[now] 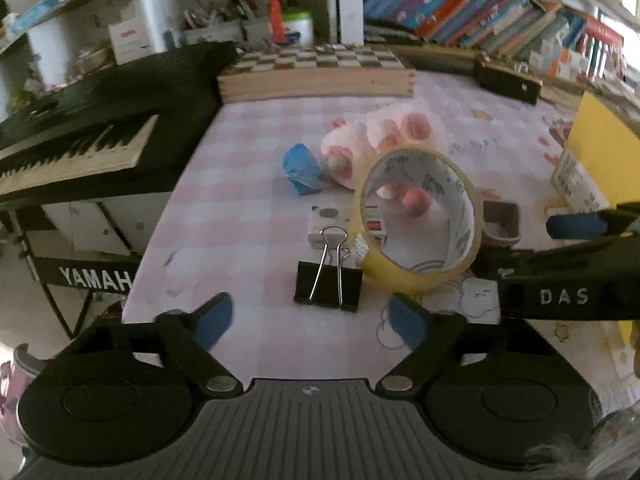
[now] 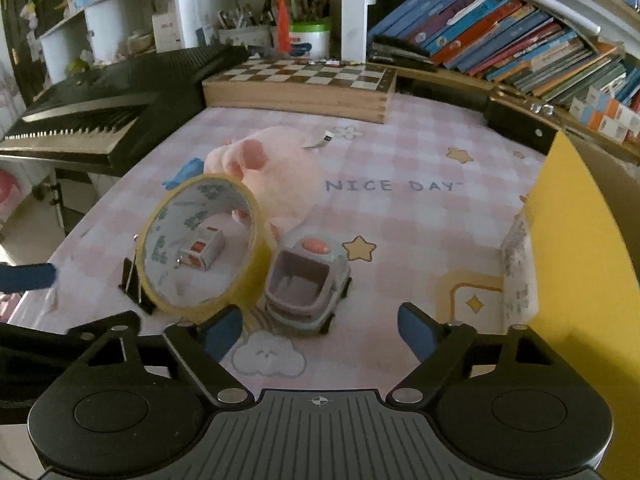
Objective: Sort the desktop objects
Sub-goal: 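Grasp the black binder clip with the left tool while the right tool grasps the grey toy car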
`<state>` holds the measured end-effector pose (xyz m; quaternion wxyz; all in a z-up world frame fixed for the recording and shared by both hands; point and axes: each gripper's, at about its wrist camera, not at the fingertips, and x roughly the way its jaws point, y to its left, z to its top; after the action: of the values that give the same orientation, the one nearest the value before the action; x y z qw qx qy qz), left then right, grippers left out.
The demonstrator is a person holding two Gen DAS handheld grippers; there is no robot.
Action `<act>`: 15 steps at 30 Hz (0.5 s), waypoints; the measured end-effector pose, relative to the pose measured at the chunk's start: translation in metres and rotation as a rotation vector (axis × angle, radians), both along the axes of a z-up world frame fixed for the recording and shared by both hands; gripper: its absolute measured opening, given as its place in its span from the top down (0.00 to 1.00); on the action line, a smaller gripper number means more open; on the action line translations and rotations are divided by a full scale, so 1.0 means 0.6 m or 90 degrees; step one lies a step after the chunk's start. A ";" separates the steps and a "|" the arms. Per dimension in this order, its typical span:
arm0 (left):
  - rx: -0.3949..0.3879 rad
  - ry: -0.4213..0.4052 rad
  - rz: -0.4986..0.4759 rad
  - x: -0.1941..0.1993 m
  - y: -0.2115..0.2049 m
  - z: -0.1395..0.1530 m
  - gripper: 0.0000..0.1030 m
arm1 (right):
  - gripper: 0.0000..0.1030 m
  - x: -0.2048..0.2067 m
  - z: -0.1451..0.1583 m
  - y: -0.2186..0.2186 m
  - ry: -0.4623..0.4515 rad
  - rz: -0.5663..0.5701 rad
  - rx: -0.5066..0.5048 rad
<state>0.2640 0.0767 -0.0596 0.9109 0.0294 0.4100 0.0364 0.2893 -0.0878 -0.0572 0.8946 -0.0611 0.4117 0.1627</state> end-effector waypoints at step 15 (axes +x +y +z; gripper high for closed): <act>-0.021 0.007 -0.064 0.055 0.010 -0.023 0.62 | 0.32 0.051 -0.019 -0.004 0.036 -0.005 0.037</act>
<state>0.2971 0.0830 -0.0732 0.9097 0.0349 0.4135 -0.0167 0.3198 -0.0903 -0.0685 0.8845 -0.0290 0.4325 0.1725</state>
